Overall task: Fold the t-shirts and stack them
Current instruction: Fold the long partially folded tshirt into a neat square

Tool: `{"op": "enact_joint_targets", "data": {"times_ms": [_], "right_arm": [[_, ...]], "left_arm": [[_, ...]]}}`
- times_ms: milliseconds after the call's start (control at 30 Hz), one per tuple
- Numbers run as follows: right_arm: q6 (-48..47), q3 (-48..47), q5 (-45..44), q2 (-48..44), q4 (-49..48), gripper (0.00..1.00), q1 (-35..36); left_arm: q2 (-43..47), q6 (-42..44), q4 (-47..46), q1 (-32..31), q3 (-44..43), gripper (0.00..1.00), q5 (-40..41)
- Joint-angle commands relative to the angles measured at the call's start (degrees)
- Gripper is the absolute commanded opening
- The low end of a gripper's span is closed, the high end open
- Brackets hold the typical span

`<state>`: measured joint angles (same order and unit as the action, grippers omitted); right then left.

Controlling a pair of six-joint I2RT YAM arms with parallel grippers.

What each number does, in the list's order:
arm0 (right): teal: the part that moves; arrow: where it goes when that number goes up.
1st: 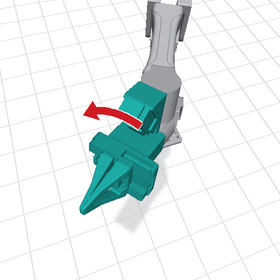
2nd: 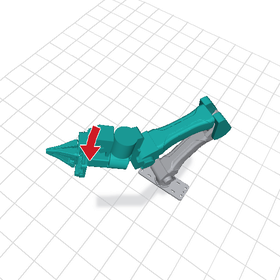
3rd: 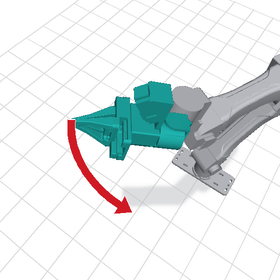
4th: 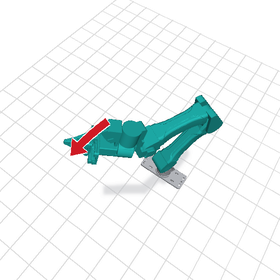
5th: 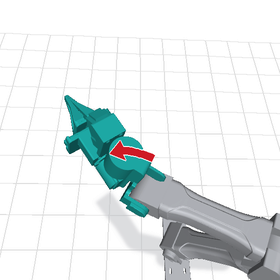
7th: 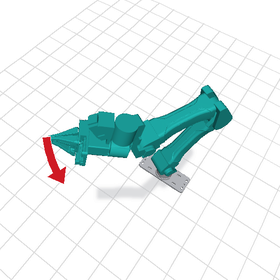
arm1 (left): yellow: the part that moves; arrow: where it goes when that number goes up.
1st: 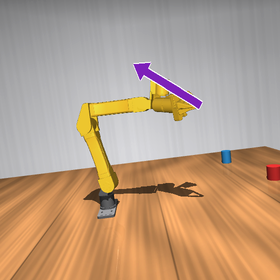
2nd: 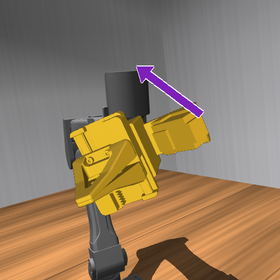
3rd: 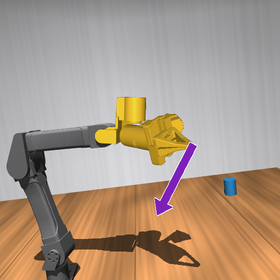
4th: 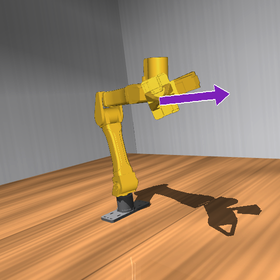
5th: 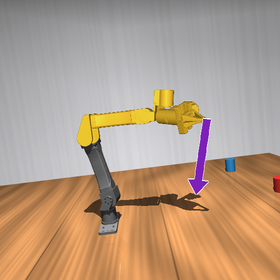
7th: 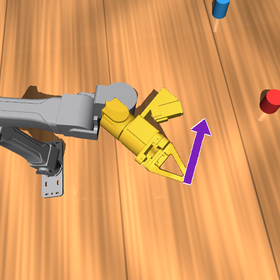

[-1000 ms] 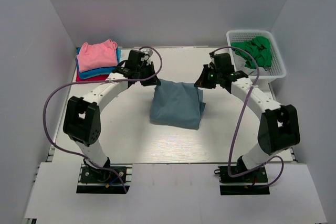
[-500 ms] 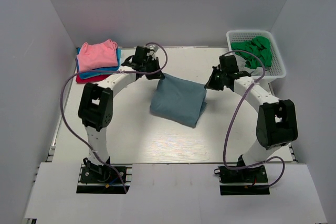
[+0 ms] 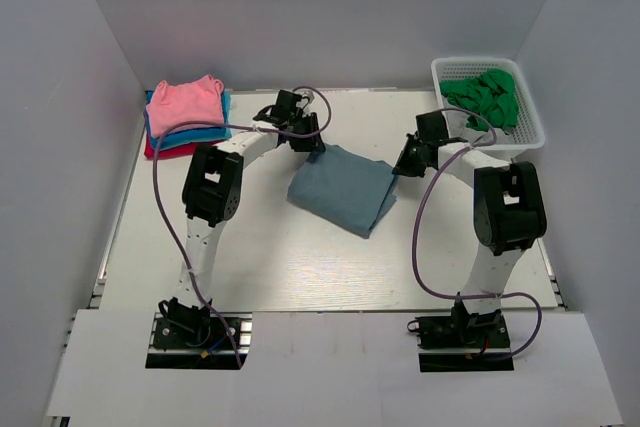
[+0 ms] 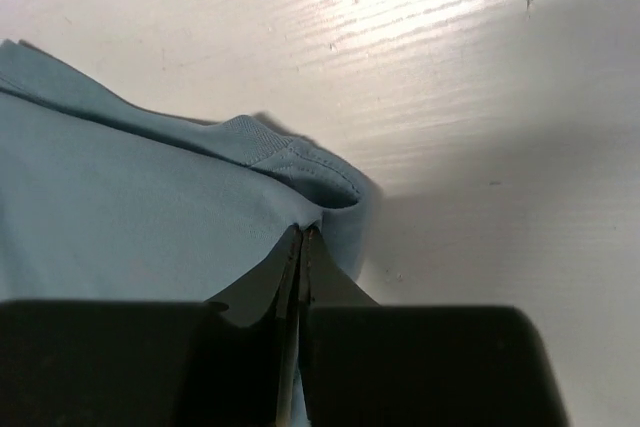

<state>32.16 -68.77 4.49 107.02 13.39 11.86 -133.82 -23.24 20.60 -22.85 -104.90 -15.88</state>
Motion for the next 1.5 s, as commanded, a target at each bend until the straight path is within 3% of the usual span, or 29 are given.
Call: {"op": "enact_joint_targets", "data": {"times_ms": [0, 33, 67, 100, 133, 233, 467, 533, 567, 700, 867, 967, 1133, 1333, 1467], "right_arm": [[1.8, -0.6, -3.5, 0.2, -2.8, 0.03, -0.9], [1.4, -1.4, -3.6, 0.4, -2.7, 0.25, -1.0], [1.1, -1.7, -3.6, 0.2, -2.7, 0.31, -0.9], [0.8, -2.5, -3.7, 0.2, -1.3, 0.37, -0.9], [0.3, -3.6, -3.4, -0.7, -0.9, 0.53, -1.0], [-0.5, -5.2, -2.7, -2.3, 1.5, 0.90, -0.6], [-4.0, -0.7, 6.9, -14.8, 2.9, 0.90, 1.2], [-8.0, 1.9, 13.2, -17.6, 2.4, 0.90, 2.6], [-9.8, 4.0, 17.1, -18.5, 1.6, 0.90, 5.1], [-11.9, 12.9, 26.8, -23.5, -4.8, 0.90, 9.1], [-20.2, 15.9, 32.9, -19.9, -6.7, 0.90, 12.3], [-20.9, 18.0, 36.1, -15.2, -9.6, 0.90, 12.7], [-20.4, 23.1, 33.1, -12.3, -12.5, 0.90, 12.0], [-20.6, 25.7, 30.4, -6.0, -11.5, 0.90, 11.3], [-20.0, 27.8, 26.9, -6.5, -12.2, 0.90, 9.7]], "left_arm": [[0.9, 1.2, 1.0, 0.4, -3.1, 0.48, 1.4], [0.9, 1.2, 0.5, 0.4, -3.1, 0.61, 1.4], [1.6, 1.2, 0.5, 0.4, -3.1, 0.82, 1.4], [1.6, 1.2, 0.5, 0.4, -3.6, 0.92, 1.4], [2.4, 1.2, 2.4, 0.4, -4.9, 1.00, 2.2], [5.1, 1.8, 5.7, 0.4, -7.7, 1.00, 5.1], [16.4, 1.8, 15.2, -0.9, -6.4, 1.00, 10.2], [20.4, 1.8, 14.0, -0.9, 1.8, 1.00, 5.8], [24.8, 1.8, 10.4, -0.9, 5.5, 1.00, -0.8], [32.1, 0.2, 1.4, -2.0, 24.3, 1.00, -11.0], [30.3, -0.3, -6.2, -3.1, 31.9, 1.00, -18.6], [25.3, 1.2, -7.7, -3.7, 32.0, 1.00, -17.5], [17.9, 2.9, -5.0, -2.5, 29.8, 1.00, -16.7], [17.9, 5.2, -2.8, -2.5, 31.0, 1.00, -14.3], [20.3, 5.7, 3.1, -1.9, 32.1, 1.00, -6.6]]}}
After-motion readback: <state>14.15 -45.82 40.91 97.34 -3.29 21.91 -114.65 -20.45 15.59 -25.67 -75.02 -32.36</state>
